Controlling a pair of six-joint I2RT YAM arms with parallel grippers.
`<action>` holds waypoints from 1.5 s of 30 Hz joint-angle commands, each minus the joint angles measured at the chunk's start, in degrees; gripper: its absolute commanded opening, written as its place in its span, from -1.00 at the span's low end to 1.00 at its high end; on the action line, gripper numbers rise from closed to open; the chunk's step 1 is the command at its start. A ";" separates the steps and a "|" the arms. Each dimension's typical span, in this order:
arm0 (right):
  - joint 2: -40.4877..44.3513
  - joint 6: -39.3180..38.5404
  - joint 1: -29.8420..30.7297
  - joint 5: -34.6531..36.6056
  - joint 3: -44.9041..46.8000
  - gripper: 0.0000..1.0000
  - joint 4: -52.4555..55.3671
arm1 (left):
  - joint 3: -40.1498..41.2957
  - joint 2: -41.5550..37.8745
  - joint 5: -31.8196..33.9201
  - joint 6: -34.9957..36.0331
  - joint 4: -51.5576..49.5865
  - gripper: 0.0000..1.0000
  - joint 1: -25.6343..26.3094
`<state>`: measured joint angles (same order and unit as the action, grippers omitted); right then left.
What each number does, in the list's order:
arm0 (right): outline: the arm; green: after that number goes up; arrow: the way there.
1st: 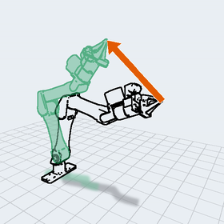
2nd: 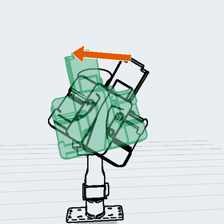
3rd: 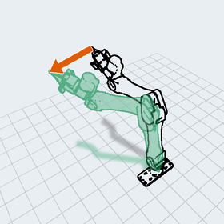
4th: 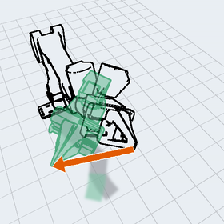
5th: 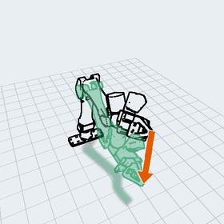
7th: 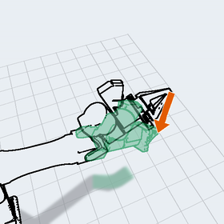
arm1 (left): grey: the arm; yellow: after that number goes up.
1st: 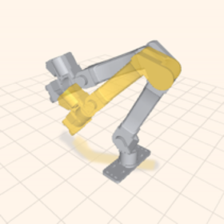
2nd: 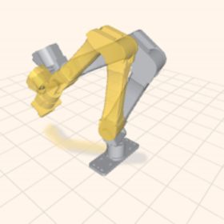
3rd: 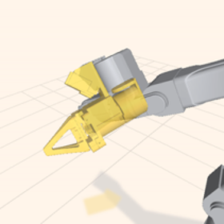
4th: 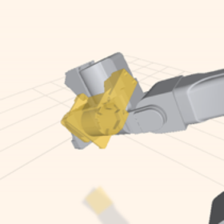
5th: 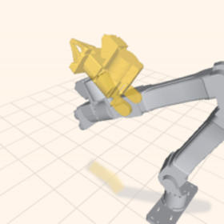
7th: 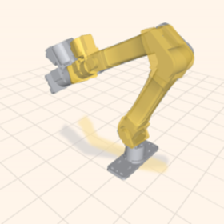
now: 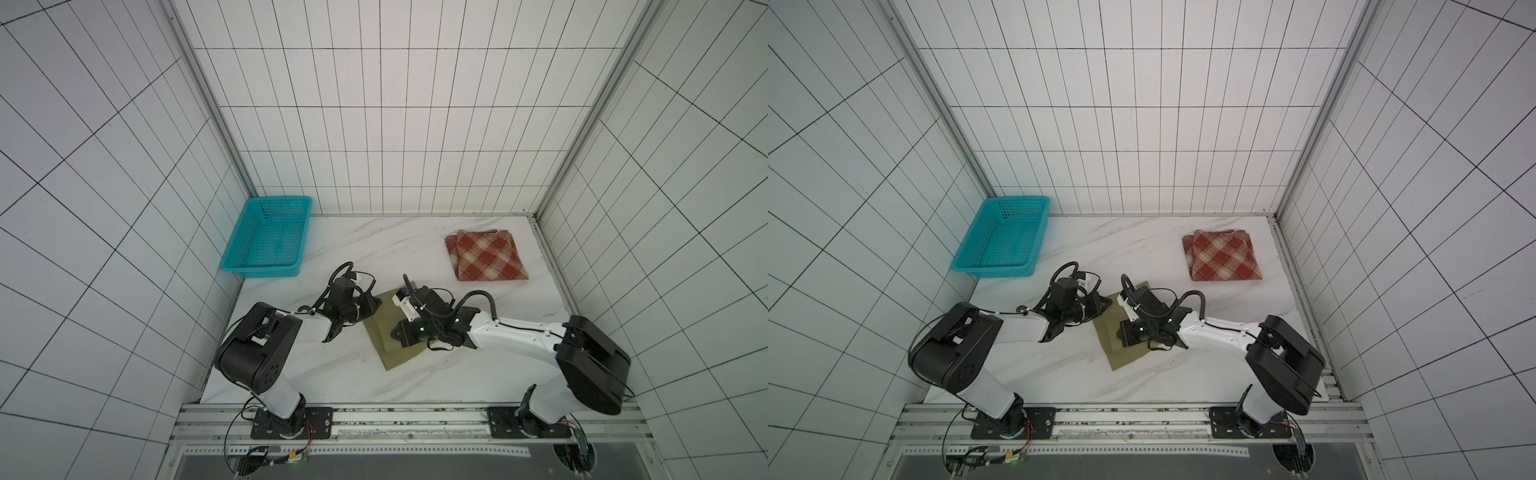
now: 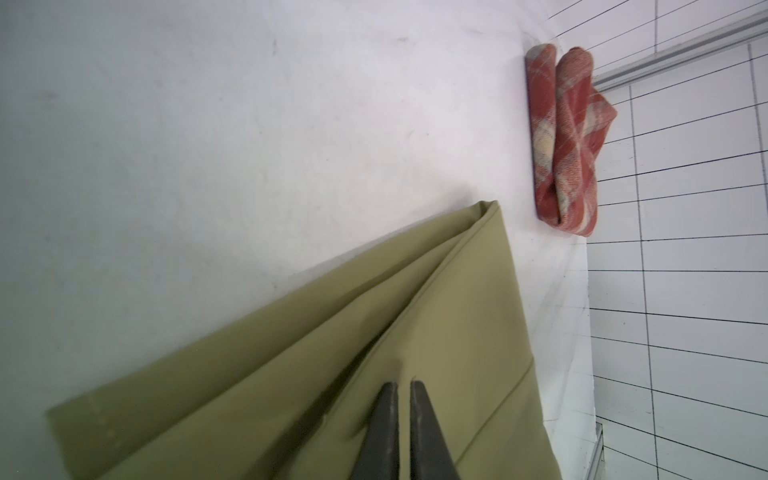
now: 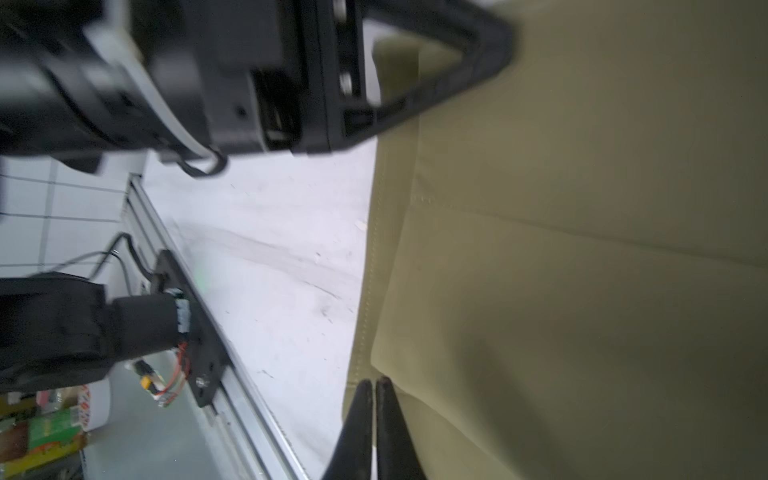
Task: Fold and stack skirts
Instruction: Rotate the skirt at the center of the table.
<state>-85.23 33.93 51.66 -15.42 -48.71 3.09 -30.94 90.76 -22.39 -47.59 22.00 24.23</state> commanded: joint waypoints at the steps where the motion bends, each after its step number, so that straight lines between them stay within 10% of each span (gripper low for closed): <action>1: 3.52 -1.98 -4.95 2.85 1.98 -0.81 3.93 | 0.18 -4.91 -0.74 -0.50 -2.19 -0.78 0.27; 17: 0.56 -0.21 -11.14 1.47 13.20 -0.76 -0.17 | -2.15 6.66 0.44 -1.80 0.81 -0.79 4.42; 27: -5.37 9.04 3.78 5.30 10.78 -0.87 -3.73 | -12.87 18.74 -3.91 0.86 3.59 -0.80 4.09; 35: 0.46 3.82 5.40 9.92 2.10 -0.89 0.94 | -15.46 9.78 -12.50 -1.79 5.87 -0.79 1.46; 45: 5.78 -5.85 -12.41 4.11 3.81 -0.85 1.48 | -1.79 -4.43 -9.97 -6.42 -0.50 -0.77 5.83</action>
<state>-78.13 32.03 42.24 -9.98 -42.26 3.25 -37.39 87.35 -33.26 -51.46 24.58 28.12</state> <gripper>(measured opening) 0.075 0.112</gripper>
